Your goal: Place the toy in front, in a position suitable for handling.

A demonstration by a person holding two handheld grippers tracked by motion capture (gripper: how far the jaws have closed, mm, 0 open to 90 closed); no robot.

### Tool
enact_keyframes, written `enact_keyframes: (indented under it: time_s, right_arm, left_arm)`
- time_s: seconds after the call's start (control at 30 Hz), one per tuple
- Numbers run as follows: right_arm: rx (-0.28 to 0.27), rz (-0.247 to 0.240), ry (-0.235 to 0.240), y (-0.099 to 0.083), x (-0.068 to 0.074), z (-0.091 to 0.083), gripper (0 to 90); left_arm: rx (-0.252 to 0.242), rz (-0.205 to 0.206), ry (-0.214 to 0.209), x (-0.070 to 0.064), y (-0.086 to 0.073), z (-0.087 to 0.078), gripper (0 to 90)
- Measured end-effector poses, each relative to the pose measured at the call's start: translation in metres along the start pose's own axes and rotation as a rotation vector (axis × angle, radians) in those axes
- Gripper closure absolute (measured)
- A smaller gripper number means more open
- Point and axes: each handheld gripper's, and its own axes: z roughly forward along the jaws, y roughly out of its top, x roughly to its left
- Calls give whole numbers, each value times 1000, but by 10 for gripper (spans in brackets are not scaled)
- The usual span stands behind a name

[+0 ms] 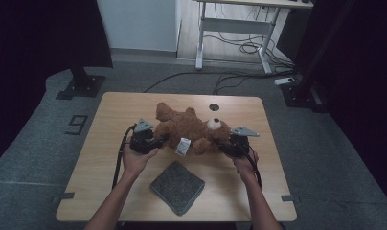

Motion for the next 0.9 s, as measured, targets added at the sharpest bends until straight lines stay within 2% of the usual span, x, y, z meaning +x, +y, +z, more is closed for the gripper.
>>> enact_keyframes:
  time_s: [0.1,0.13,0.17,0.23,0.33,0.4,0.43,0.47,0.57,0.6,0.63,0.67,0.77,0.83,0.9]
  right_arm:
    - [42,-26,4,-3,3,10,496]
    - [42,-26,4,-3,3,10,496]
    - [55,-38,-1,-8,4,12,493]
    - [58,-39,-2,-11,4,10,490]
    - [62,-31,9,-17,1,8,471]
    - [60,-5,19,-21,-3,6,378]
    - [60,-5,19,-21,-3,6,378]
    - [52,-2,11,-21,-1,4,297]
    - [33,-3,-4,-21,4,-3,252]
    - [33,-3,-4,-21,4,-3,252]
    - [7,-18,-19,-24,10,-11,238]
    - [7,-18,-19,-24,10,-11,238]
    - [-41,-17,-25,-29,14,-26,244]
    - [-73,0,-42,-30,13,-33,258]
    - [-81,30,-41,-31,10,-38,271]
  left_arm:
    - [30,-35,-1,7,-14,5,674]
    - [30,-35,-1,7,-14,5,673]
    - [52,-57,-14,10,-24,10,672]
    - [64,-63,-23,12,-31,14,667]
    - [55,-83,-42,14,-38,16,651]
    - [53,-96,-44,15,-43,17,639]
    - [53,-96,-44,15,-43,17,631]
    - [51,-109,-43,15,-47,17,628]
    - [48,-120,-46,15,-52,16,623]
    - [48,-120,-46,15,-52,16,622]
    - [50,-125,-49,15,-55,15,620]
    - [50,-125,-49,15,-55,15,620]
    - [51,-136,-57,15,-58,16,617]
    - [49,-139,-54,14,-58,17,615]
    - [46,-154,-54,14,-59,17,612]
